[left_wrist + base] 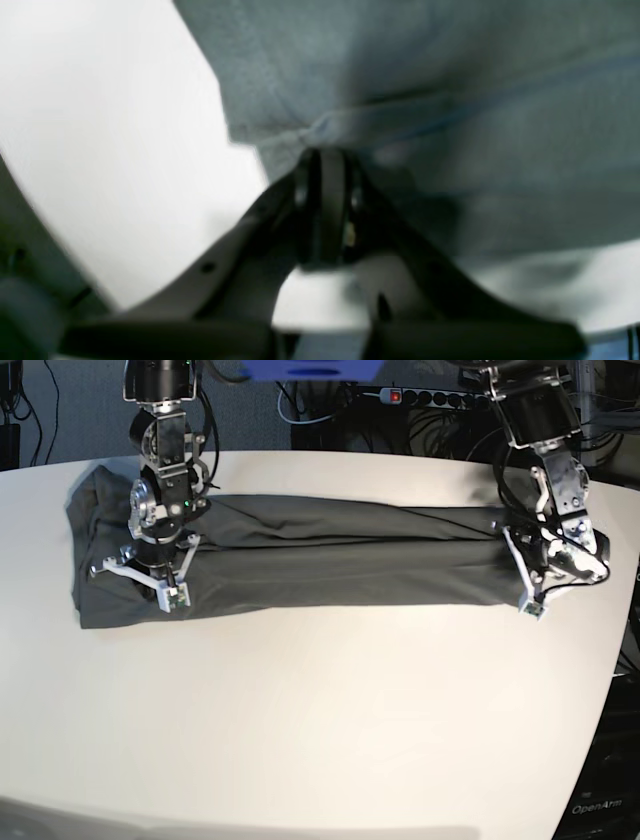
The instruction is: Fold the T-shirt properly
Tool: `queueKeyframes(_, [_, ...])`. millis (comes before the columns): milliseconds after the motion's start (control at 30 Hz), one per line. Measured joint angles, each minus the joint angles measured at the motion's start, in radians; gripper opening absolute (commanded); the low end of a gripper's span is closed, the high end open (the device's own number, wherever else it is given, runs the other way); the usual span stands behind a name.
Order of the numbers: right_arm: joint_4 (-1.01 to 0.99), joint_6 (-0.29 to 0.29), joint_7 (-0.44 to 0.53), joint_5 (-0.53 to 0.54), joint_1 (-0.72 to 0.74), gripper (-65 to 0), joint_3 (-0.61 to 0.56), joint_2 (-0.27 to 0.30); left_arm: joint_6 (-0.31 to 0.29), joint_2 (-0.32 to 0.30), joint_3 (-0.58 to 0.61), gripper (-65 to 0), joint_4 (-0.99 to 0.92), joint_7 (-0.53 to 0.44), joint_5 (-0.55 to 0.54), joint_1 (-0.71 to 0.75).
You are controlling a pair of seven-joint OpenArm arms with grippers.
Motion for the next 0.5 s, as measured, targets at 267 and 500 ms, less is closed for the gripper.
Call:
queueKeyframes(267, [-0.001,-0.005,0.000,0.000,0.000,-64.9,0.001,0.000,0.002,-0.004,0.000,-62.5,0.250,0.148,0.010,-0.002])
queueKeyframes(500, [-0.002,-0.005,0.000,0.000,0.000,-64.9,0.001,0.000,0.002,-0.051,-0.007,-62.4,0.213,0.167,0.011,-0.006])
